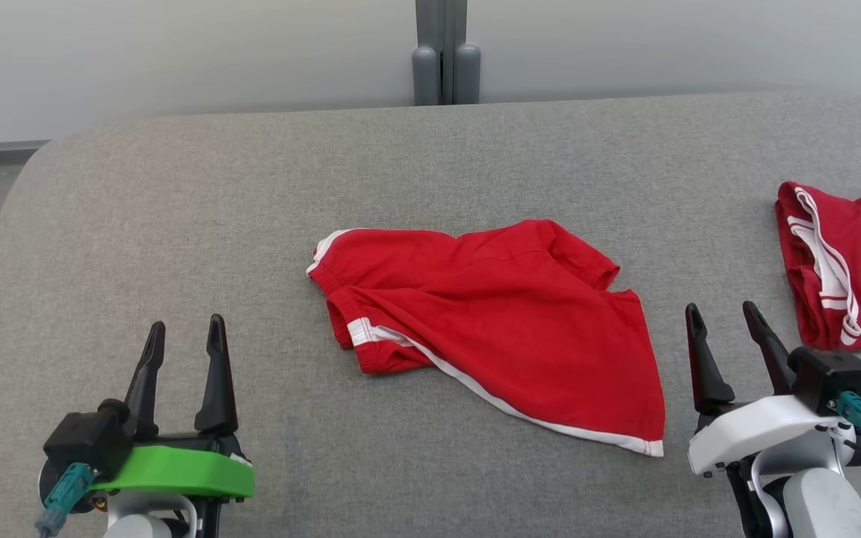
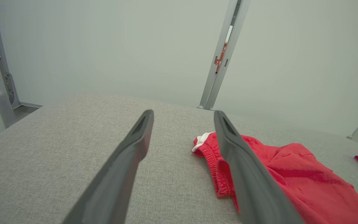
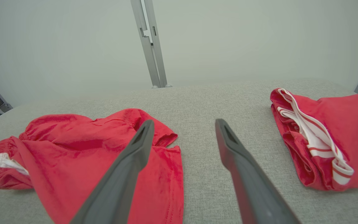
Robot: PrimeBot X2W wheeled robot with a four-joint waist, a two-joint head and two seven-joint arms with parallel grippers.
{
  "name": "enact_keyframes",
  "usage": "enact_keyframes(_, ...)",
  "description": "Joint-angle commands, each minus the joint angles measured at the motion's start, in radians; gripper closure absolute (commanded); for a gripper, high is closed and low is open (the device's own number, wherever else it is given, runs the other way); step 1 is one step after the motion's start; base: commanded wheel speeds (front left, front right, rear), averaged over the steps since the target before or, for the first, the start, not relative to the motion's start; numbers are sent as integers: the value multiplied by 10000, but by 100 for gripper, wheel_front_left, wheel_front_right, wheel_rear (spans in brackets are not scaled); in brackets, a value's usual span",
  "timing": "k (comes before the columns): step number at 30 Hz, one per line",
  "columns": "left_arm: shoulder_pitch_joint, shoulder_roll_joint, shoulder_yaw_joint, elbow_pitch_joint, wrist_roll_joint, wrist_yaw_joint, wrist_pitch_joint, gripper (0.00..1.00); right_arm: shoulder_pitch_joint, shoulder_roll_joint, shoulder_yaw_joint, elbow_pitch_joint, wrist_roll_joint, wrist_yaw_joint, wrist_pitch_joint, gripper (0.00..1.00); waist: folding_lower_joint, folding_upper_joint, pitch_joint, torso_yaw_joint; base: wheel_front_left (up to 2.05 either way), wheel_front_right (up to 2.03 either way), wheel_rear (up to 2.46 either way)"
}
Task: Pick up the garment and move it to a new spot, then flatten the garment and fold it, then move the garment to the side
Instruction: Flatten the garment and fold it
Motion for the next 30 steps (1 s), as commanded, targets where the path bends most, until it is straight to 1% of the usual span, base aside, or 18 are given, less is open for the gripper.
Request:
enact_keyframes(1,151,-65,95,20,132,-56,-25,0,21,-103,49,43,14,-11,83,0,0,0,-62,-24,0,0,0)
enact_keyframes(4,156,-97,135,-17,254,-95,-26,0,-209,-195,80,247,183,-11,675,0,0,0,-70,-40,0,0,0)
enact_keyframes(7,43,-131,64,-100,280,-112,-24,0,-763,-321,127,694,450,-11,2397,0,0,0,16,-58,0,0,0)
enact_keyframes(9,-19,-148,-3,-121,277,-121,-26,0,-1175,-282,68,1019,760,-11,3372,0,0,0,103,-63,0,0,0)
enact_keyframes(11,-121,-160,-155,-95,255,-127,-26,0,-1607,-402,98,1471,778,-11,4271,0,0,0,229,-25,0,0,0)
enact_keyframes(15,-319,-154,-420,-130,154,-126,-26,0,-2607,-514,111,2461,661,-7,5466,0,0,0,535,128,0,0,0)
enact_keyframes(19,-535,-160,-631,-122,77,-126,-26,0,-3458,-532,239,3437,418,-6,5833,0,0,0,874,334,0,0,0)
enact_keyframes(21,-647,-162,-720,-105,77,-127,-26,0,-3790,-647,357,3893,290,-7,5931,0,0,0,1024,450,0,0,0)
enact_keyframes(25,-854,-164,-832,-90,20,-126,-26,0,-4293,-752,700,4638,318,-6,6122,0,0,0,1246,655,0,0,0)
enact_keyframes(26,-894,-164,-845,-90,6,-127,-26,0,-4365,-799,767,4774,298,-6,6134,2,0,0,1276,687,0,0,0)
enact_keyframes(27,-942,-165,-874,-87,-1,-128,-27,0,-4467,-846,810,4913,296,-6,6076,60,0,0,1316,725,0,0,0)
enact_keyframes(28,-987,-166,-889,-92,1,-128,-27,0,-4560,-861,851,5039,317,-6,6002,100,0,0,1348,755,0,0,0)
enact_keyframes(30,-1051,-166,-893,-106,25,-128,-27,0,-4744,-949,805,5157,290,-7,5784,100,0,0,1388,792,0,0,0)
